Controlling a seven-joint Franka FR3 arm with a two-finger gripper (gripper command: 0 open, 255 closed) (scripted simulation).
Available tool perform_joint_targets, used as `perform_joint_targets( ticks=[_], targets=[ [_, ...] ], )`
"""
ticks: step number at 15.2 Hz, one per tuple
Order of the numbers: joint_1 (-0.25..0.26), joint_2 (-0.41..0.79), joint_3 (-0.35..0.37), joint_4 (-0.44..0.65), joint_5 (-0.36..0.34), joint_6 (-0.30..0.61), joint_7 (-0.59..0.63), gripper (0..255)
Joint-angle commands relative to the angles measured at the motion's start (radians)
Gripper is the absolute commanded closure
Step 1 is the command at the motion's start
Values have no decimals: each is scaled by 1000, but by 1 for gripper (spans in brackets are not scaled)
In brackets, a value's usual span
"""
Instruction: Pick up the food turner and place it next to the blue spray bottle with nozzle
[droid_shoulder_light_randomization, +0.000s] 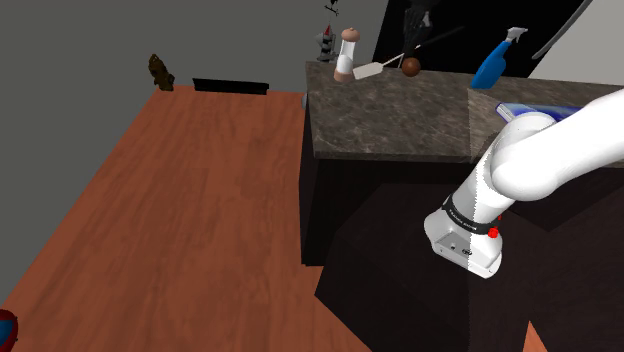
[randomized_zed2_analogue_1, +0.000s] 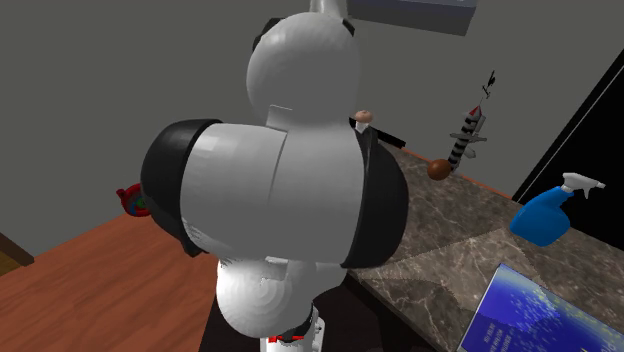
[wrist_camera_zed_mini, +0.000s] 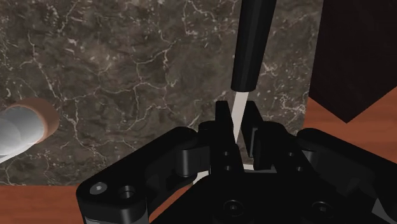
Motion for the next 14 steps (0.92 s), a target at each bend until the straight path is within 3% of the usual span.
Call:
perform_joint_targets(
  ticks=[1,14],
  targets=[
    [2,4,3,30,3,-26,-1,255],
    [9,43,17,236,18,-193,-17,255]
  ],
)
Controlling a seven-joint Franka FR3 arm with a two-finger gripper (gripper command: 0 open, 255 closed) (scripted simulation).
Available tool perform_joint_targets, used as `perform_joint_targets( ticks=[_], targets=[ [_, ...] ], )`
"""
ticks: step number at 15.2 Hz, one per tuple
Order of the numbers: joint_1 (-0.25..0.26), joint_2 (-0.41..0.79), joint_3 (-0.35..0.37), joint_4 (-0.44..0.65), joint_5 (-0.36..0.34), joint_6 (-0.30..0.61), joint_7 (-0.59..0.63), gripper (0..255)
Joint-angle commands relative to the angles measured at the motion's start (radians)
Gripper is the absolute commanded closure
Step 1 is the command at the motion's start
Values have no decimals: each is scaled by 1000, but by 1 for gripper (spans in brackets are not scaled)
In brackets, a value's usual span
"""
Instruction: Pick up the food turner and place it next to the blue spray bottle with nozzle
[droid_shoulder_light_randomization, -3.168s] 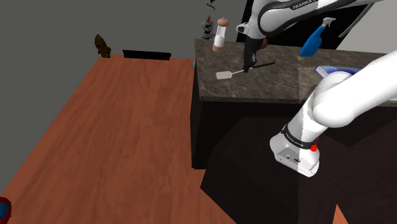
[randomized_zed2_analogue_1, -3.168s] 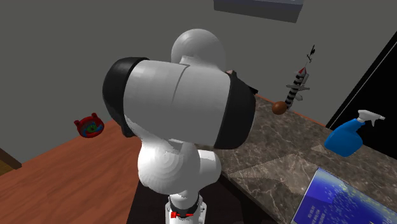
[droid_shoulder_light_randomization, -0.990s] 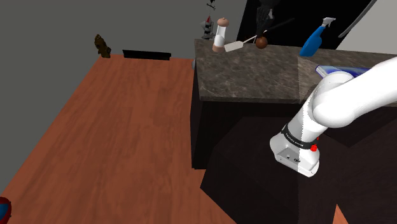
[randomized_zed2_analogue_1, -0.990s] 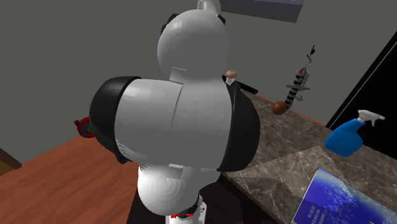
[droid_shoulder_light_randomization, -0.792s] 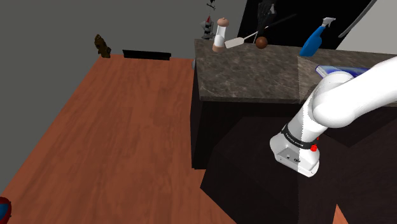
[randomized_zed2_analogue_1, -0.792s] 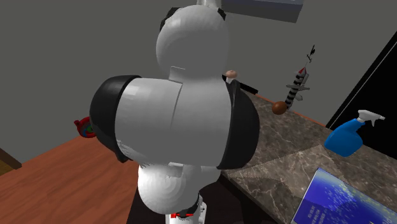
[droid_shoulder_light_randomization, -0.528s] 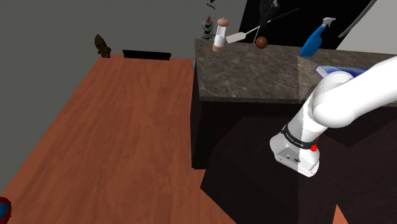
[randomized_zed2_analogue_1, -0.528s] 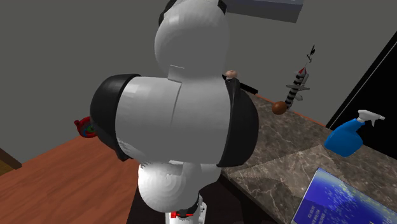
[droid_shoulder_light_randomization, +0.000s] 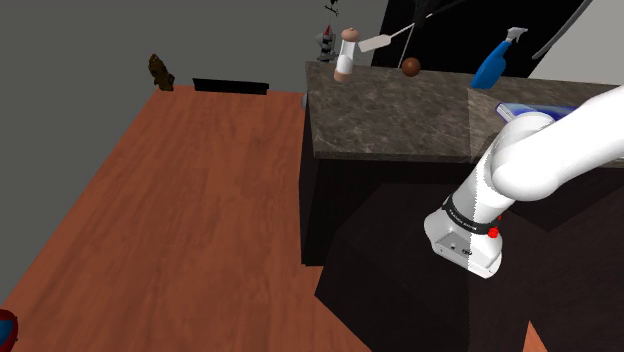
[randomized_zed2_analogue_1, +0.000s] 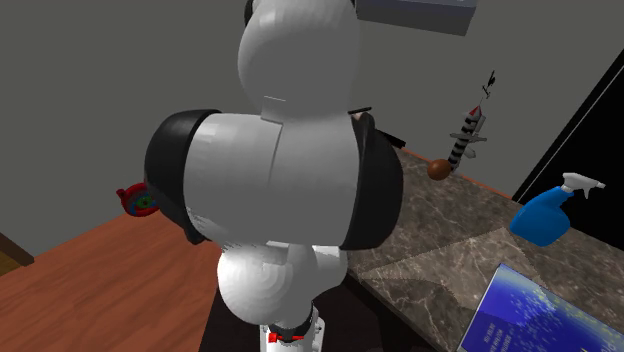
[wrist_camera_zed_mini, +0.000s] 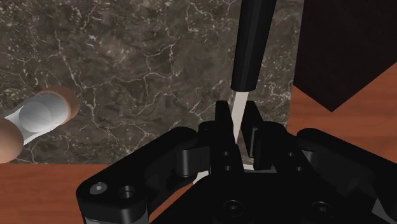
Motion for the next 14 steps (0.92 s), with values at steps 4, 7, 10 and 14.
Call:
perform_joint_targets(
  ticks=[4,7,10,14],
  targets=[
    [-6,8,-15,65,-8,-53,-30,255],
    [-28,-11,-68,59,-42,-56,-101,255],
    [-48,-21,-124,64,-76,-57,-173,255],
    [-72,-19,-202,84,-118,-55,-272,255]
  ],
)
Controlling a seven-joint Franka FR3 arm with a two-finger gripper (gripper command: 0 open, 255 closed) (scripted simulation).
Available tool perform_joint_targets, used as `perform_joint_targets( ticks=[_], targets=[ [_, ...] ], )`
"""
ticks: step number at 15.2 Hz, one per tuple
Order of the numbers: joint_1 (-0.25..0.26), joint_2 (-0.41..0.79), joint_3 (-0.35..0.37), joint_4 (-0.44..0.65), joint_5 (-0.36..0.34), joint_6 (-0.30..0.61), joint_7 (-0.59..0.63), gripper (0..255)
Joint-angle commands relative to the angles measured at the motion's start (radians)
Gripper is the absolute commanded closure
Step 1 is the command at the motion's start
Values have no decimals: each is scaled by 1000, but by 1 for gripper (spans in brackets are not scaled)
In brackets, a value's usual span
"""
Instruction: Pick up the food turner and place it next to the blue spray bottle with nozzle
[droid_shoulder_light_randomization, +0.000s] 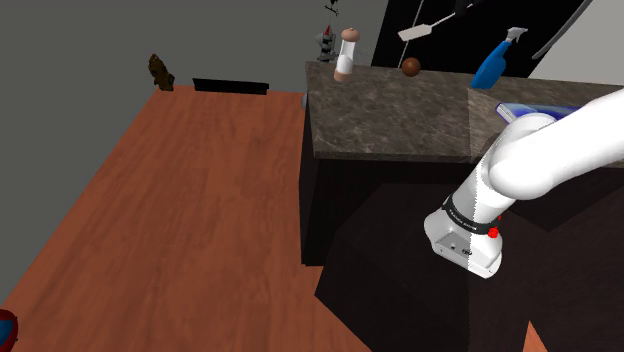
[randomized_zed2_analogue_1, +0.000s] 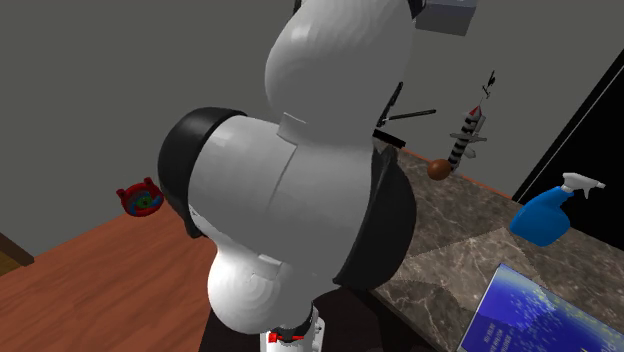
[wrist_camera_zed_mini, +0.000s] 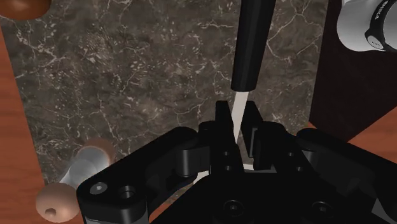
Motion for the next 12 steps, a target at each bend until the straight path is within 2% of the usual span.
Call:
perform_joint_targets(
  ticks=[1,7,12],
  targets=[
    [-9,10,-40,23,-18,-2,-51,255],
    [-30,54,-173,92,-63,12,-209,255],
    [-32,126,-305,179,-74,32,-352,255]
  ],
)
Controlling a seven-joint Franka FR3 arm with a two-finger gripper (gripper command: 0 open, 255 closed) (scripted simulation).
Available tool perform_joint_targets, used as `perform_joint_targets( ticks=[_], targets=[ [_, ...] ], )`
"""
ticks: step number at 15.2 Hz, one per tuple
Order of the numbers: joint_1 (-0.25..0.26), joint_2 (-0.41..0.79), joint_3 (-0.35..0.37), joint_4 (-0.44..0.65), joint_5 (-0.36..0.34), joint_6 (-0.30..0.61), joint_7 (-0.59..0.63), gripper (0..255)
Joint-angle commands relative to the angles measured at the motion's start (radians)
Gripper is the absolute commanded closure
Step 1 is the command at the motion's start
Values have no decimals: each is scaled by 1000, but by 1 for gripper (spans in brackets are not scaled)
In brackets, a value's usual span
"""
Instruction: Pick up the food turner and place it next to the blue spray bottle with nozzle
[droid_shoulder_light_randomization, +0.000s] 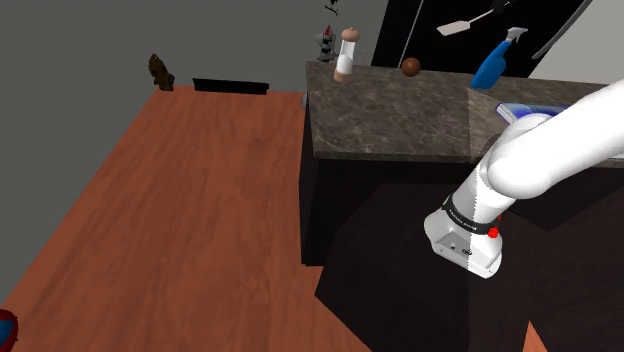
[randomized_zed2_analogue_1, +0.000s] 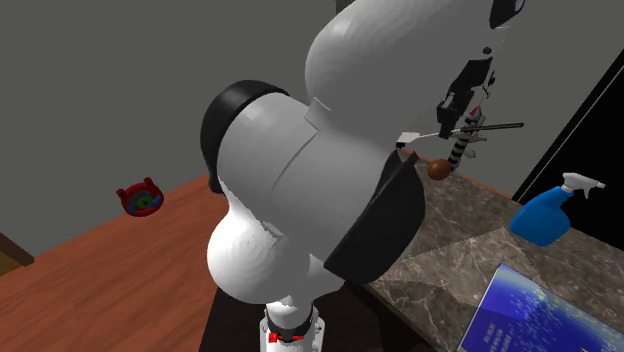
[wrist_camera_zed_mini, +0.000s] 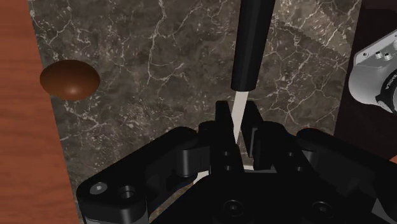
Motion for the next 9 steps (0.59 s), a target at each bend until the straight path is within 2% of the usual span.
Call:
perform_joint_targets(
  ticks=[1,6,9],
  targets=[
    [4,40,-62,39,2,14,-65,255],
    [27,170,-243,162,54,41,-236,255],
    [50,298,-396,252,144,59,-372,255]
  ],
)
